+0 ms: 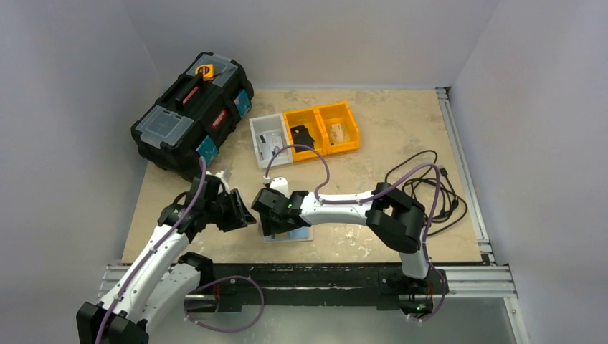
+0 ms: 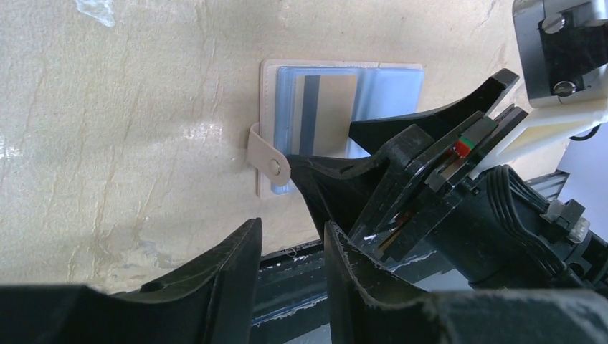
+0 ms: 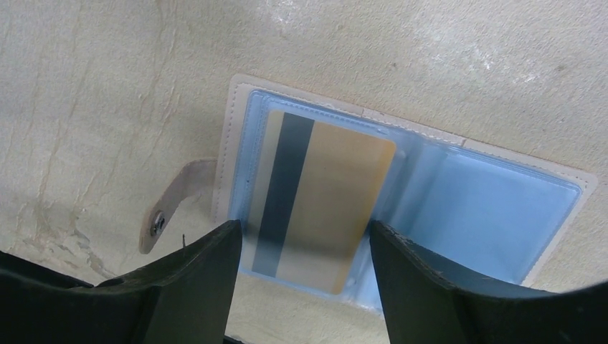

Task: Take the credit cards out of the card holder
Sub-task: Remove the credit card from the card holder.

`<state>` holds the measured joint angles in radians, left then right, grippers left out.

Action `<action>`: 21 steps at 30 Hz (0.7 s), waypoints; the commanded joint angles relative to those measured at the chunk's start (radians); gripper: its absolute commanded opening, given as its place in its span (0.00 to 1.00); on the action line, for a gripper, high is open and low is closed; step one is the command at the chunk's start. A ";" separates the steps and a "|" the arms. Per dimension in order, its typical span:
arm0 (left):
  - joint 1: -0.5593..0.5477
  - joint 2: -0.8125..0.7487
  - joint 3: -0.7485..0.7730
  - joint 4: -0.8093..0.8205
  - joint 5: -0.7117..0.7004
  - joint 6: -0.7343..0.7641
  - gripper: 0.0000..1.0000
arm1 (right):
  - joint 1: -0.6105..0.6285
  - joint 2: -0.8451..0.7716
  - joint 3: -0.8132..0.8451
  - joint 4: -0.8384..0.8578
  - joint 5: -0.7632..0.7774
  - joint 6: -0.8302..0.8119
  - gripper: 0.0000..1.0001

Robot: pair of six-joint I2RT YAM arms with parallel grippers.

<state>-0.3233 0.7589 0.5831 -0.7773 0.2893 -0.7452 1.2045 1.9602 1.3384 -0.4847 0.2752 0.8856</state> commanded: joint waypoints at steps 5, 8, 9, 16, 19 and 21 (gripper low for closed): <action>-0.064 0.026 -0.017 0.085 0.004 -0.068 0.35 | -0.009 0.017 -0.066 0.048 -0.038 0.020 0.46; -0.121 0.057 -0.023 0.119 -0.010 -0.104 0.35 | -0.027 -0.011 -0.134 0.098 -0.075 0.032 0.32; -0.135 0.072 -0.026 0.129 -0.013 -0.115 0.35 | -0.034 -0.022 -0.157 0.115 -0.088 0.036 0.29; -0.203 0.159 -0.015 0.197 -0.047 -0.160 0.32 | -0.073 -0.075 -0.290 0.240 -0.181 0.040 0.11; -0.219 0.218 -0.004 0.225 -0.068 -0.162 0.31 | -0.089 -0.085 -0.328 0.271 -0.209 0.042 0.05; -0.224 0.259 0.000 0.246 -0.073 -0.162 0.31 | -0.101 -0.096 -0.354 0.291 -0.220 0.045 0.03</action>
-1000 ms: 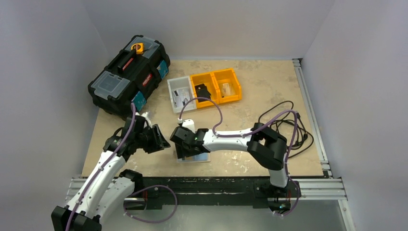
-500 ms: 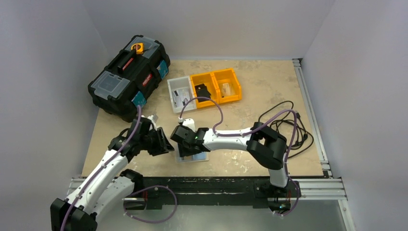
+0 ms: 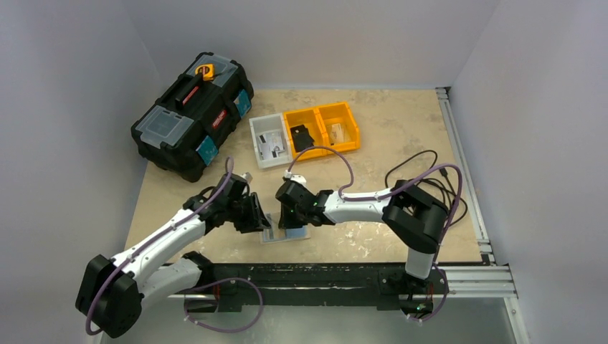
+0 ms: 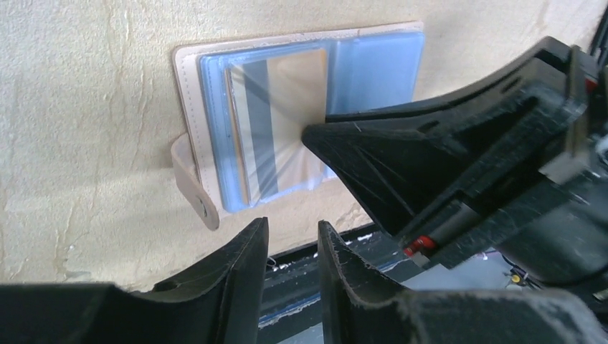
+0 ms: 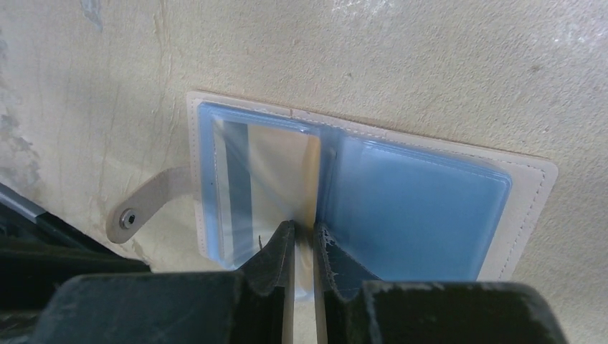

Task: Take the credit cards out of the card holder
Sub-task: Remove the credit card from the card holder.

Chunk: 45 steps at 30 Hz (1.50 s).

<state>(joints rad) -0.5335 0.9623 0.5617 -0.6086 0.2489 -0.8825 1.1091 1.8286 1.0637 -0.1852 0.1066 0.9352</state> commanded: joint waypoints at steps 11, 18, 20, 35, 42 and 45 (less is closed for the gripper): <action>-0.019 0.213 0.001 0.175 -0.064 0.007 0.32 | -0.066 -0.008 -0.221 0.139 -0.162 0.003 0.00; -0.020 0.274 -0.014 0.228 -0.054 0.009 0.32 | -0.091 -0.008 -0.273 0.213 -0.215 0.013 0.00; -0.019 0.290 -0.014 0.228 -0.060 0.012 0.32 | -0.098 -0.005 -0.288 0.232 -0.229 0.018 0.00; -0.019 0.333 -0.026 0.237 -0.077 0.011 0.32 | -0.153 0.021 -0.396 0.379 -0.321 0.057 0.00; -0.019 0.335 -0.037 0.223 -0.096 0.016 0.32 | -0.170 0.011 -0.426 0.394 -0.326 0.062 0.00; -0.020 0.331 -0.038 0.211 -0.105 0.019 0.32 | -0.175 0.007 -0.438 0.405 -0.327 0.069 0.00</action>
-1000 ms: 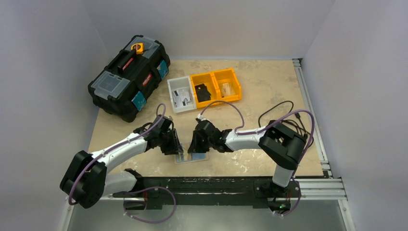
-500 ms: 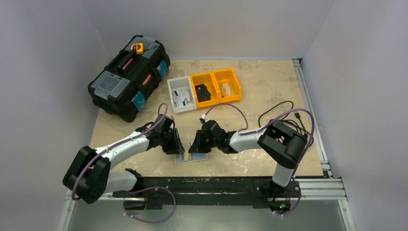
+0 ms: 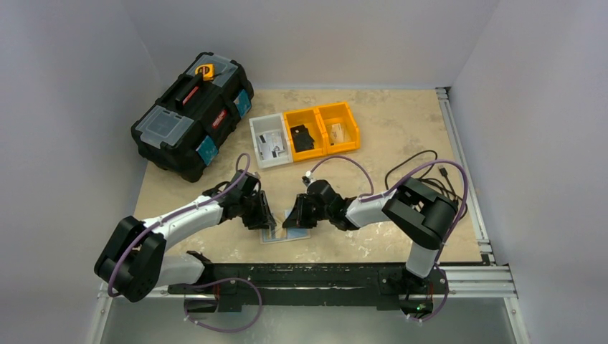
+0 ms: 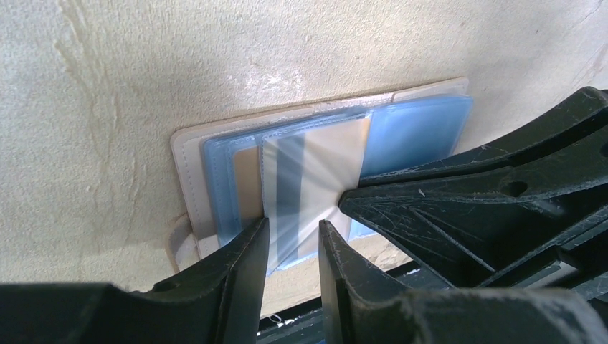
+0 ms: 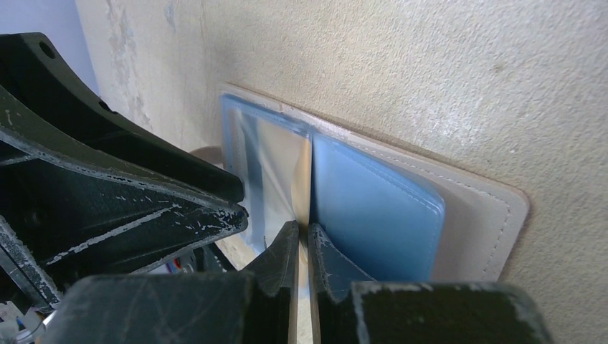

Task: Take the credit cards out of the card holder
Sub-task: Remove the credit card from the card holder.

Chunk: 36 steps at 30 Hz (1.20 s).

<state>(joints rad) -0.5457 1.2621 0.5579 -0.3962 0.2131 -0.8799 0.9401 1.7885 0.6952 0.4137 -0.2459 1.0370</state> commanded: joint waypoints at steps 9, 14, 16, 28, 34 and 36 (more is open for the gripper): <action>-0.008 0.018 -0.038 -0.024 -0.089 0.027 0.32 | -0.027 0.030 -0.094 -0.173 0.012 -0.030 0.00; -0.007 0.030 -0.037 -0.022 -0.088 0.025 0.33 | -0.041 0.015 -0.115 -0.139 -0.014 -0.021 0.00; -0.008 0.033 -0.040 -0.018 -0.085 0.027 0.33 | -0.046 0.009 -0.119 -0.138 -0.016 -0.020 0.00; -0.008 0.070 -0.040 -0.008 -0.080 0.046 0.36 | -0.070 0.001 -0.166 -0.017 -0.094 0.006 0.00; -0.019 0.081 -0.037 0.023 -0.029 0.059 0.32 | -0.072 0.010 -0.143 0.002 -0.122 -0.008 0.00; -0.036 0.088 -0.029 0.036 -0.008 0.053 0.28 | -0.073 0.023 -0.124 -0.013 -0.122 -0.019 0.00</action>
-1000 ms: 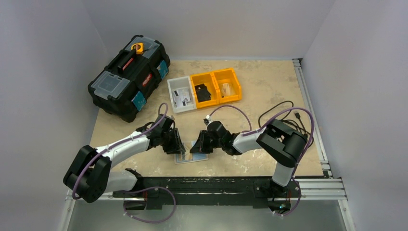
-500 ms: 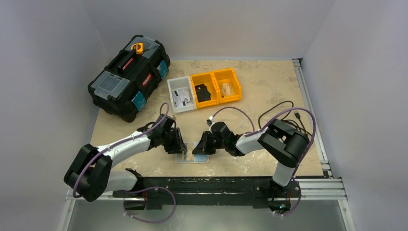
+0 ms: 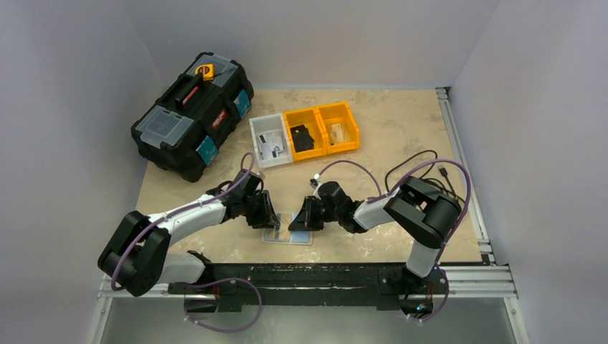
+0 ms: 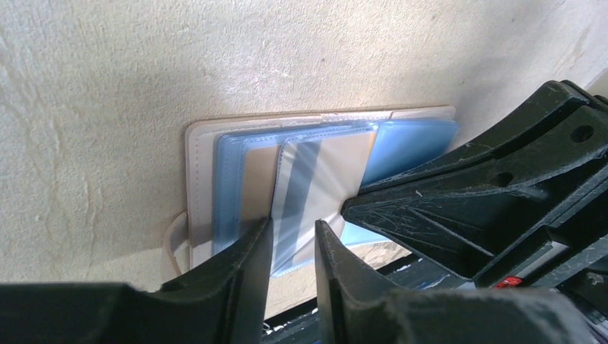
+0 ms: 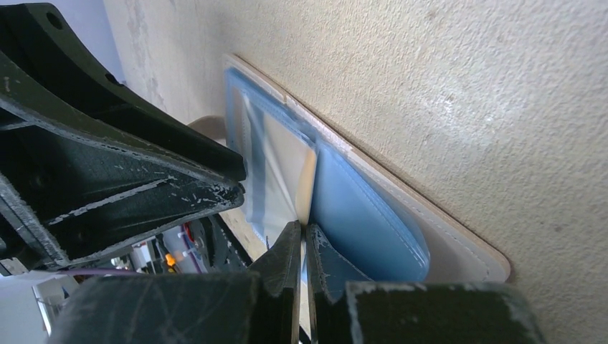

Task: Take the credit cards out of the card holder
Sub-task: Remove the credit card from the card holder.

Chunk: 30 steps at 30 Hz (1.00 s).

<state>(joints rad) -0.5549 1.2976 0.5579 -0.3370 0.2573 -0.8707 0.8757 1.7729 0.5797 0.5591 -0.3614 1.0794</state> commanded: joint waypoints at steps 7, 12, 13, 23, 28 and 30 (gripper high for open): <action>-0.050 0.010 0.000 0.006 0.023 0.006 0.10 | -0.007 0.039 0.037 -0.240 0.039 -0.095 0.00; -0.057 -0.054 0.034 -0.025 0.037 0.002 0.00 | -0.007 0.003 0.062 -0.309 0.083 -0.121 0.17; -0.058 -0.064 0.041 -0.033 0.040 0.001 0.00 | -0.007 -0.004 0.066 -0.320 0.091 -0.123 0.20; -0.071 -0.120 0.091 -0.191 -0.111 0.002 0.07 | 0.003 -0.044 0.120 -0.430 0.164 -0.159 0.24; -0.066 -0.060 0.102 -0.246 -0.240 0.055 0.25 | 0.011 -0.033 0.126 -0.445 0.179 -0.165 0.23; -0.065 -0.031 0.109 -0.261 -0.267 0.065 0.29 | 0.011 -0.033 0.124 -0.446 0.180 -0.166 0.22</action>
<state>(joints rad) -0.6201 1.2228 0.6300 -0.5369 0.1009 -0.8482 0.8864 1.7206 0.7136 0.2394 -0.2996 0.9722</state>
